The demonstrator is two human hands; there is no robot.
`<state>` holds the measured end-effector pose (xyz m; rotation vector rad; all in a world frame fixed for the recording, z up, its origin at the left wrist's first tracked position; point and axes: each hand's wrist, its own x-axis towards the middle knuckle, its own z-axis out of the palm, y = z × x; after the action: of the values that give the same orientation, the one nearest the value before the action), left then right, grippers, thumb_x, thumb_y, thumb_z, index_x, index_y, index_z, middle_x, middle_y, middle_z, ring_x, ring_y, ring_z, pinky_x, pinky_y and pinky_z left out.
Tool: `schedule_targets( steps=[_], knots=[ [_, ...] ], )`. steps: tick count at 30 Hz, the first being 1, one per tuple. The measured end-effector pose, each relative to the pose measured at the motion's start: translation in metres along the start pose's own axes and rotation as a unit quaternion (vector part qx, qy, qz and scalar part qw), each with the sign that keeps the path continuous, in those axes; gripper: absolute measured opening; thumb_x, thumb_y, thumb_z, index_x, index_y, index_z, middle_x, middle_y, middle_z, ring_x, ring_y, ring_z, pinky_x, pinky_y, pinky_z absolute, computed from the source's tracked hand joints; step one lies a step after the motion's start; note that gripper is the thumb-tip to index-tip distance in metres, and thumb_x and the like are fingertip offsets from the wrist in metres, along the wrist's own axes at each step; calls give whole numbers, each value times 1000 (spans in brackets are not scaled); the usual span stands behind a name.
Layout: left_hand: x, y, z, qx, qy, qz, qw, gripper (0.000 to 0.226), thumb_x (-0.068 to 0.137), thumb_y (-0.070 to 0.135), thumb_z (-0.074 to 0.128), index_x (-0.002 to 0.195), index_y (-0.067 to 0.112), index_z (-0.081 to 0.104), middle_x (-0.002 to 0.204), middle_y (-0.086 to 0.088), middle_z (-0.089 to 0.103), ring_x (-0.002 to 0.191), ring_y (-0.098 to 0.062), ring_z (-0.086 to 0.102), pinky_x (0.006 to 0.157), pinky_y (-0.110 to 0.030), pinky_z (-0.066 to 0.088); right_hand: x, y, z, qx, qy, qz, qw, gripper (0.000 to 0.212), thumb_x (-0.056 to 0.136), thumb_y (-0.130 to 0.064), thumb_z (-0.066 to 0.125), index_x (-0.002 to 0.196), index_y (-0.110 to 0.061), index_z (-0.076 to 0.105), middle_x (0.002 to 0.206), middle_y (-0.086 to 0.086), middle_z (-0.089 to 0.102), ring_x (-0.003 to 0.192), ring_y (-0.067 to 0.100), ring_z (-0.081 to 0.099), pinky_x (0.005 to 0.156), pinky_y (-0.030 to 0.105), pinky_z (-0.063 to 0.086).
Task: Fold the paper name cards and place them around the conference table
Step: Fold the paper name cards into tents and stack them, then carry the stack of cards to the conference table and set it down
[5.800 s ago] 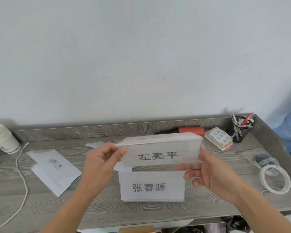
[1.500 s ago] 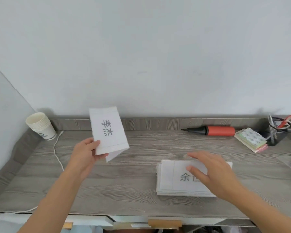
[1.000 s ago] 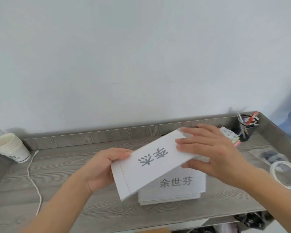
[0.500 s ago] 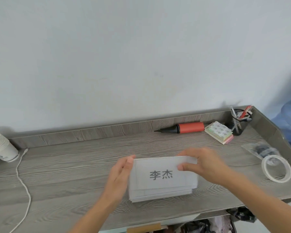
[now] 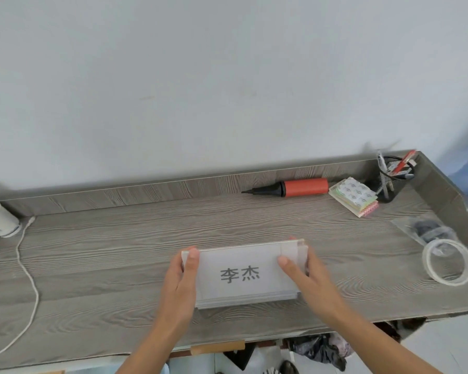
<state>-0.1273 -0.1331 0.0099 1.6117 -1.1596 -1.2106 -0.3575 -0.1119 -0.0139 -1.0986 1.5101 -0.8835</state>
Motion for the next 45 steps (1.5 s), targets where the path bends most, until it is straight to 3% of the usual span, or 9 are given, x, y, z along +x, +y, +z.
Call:
schedule_targets(
  steps=[2,7,12,16,19,25,35,42,45],
  knots=[
    [1,-3,4,20,12,4,1000,42,86,64,28,96,34,56,98,6,64,91,-10,61,70,-21,42,4,6,1,-37,11,-6,999,71,73,-77,53,131,-37,46,109,-23,69,99,-1,66,92,41,53],
    [8,-11,0,130,17,28,991,68,75,82,17,99,33,57,97,11,66,92,-7,62,73,-25,44,6,3,-2,-135,11,-13,991,82,74,-83,37,140,-34,34,115,-20,65,104,6,62,93,38,50],
    [10,-11,-5,126,-21,9,992,77,73,87,16,108,33,59,103,11,68,97,-8,63,80,-31,46,5,6,7,6,33,-17,999,60,79,-65,55,128,-31,49,107,-17,70,98,1,66,84,29,54],
    [8,-2,-7,61,-62,-3,996,53,87,71,23,115,38,55,110,17,64,105,0,57,85,-24,41,-3,0,20,76,87,-17,993,46,81,-53,59,122,-32,53,104,-19,71,95,-1,68,79,25,55],
    [8,9,-13,43,-87,2,995,28,96,48,30,106,36,53,104,17,60,99,4,55,74,-16,39,-13,-3,29,103,150,-11,983,39,84,-53,54,120,-38,54,106,-16,71,96,-3,67,82,25,55],
    [13,13,-18,119,-188,97,970,26,99,39,32,120,34,45,106,22,59,89,22,52,75,-16,41,-54,-9,42,107,266,10,958,41,93,-49,45,131,-35,52,120,-15,66,110,2,62,95,31,48],
    [-43,6,50,156,-413,157,883,22,100,32,37,115,35,52,107,19,64,98,2,59,91,-32,46,-198,27,31,165,476,101,858,26,95,-45,45,114,-37,60,100,-24,72,95,1,67,83,30,49],
    [-151,-13,122,186,-573,191,775,21,100,31,36,114,44,46,109,28,57,102,15,53,79,-9,39,-333,83,26,227,586,136,766,27,97,-41,45,117,-30,60,104,-14,73,92,2,68,73,24,47],
    [-225,-36,154,197,-630,196,725,23,100,32,36,118,41,47,114,27,56,109,9,51,87,-17,40,-410,116,28,244,629,148,723,28,97,-43,45,117,-32,60,104,-16,73,92,0,69,82,30,51]
  ],
)
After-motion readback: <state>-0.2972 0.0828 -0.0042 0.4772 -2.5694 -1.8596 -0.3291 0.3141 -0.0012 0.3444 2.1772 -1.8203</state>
